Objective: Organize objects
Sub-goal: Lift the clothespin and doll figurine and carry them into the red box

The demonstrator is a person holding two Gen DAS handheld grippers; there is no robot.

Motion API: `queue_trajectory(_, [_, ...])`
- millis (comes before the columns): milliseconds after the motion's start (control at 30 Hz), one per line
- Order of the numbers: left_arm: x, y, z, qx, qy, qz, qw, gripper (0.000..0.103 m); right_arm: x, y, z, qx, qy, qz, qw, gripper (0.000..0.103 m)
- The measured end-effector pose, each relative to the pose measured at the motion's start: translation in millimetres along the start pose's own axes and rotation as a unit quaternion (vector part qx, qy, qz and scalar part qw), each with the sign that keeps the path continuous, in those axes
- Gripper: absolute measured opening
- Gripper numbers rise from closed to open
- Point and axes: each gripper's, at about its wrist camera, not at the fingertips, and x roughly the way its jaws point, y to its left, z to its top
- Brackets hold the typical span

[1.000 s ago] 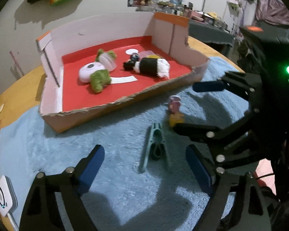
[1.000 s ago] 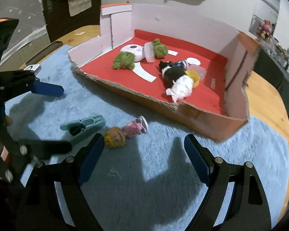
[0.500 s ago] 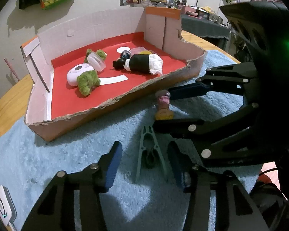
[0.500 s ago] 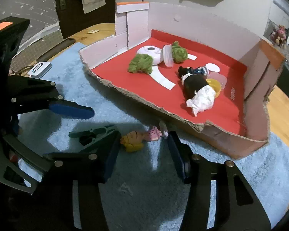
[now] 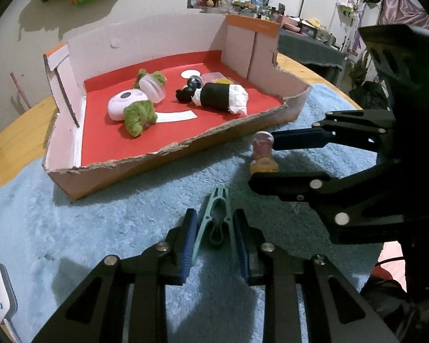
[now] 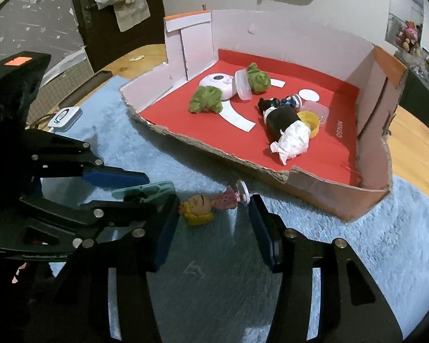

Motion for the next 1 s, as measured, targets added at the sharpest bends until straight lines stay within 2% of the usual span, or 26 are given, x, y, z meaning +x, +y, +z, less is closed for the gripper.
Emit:
queue_trajectory(600, [-27.4,7.5,3.7,-0.016,-0.028,-0.006,0.9994,0.027,-35.8,17.5,7.0,-0.008,-0.036,0.015,0.999,0.048])
queue_trajectory(1000, [-47.1,21.9,28.0,-0.032,-0.064,-0.005,0.9974,0.027,-55.1,11.1,22.6,0.008,-0.067,0.031,0.997,0.048])
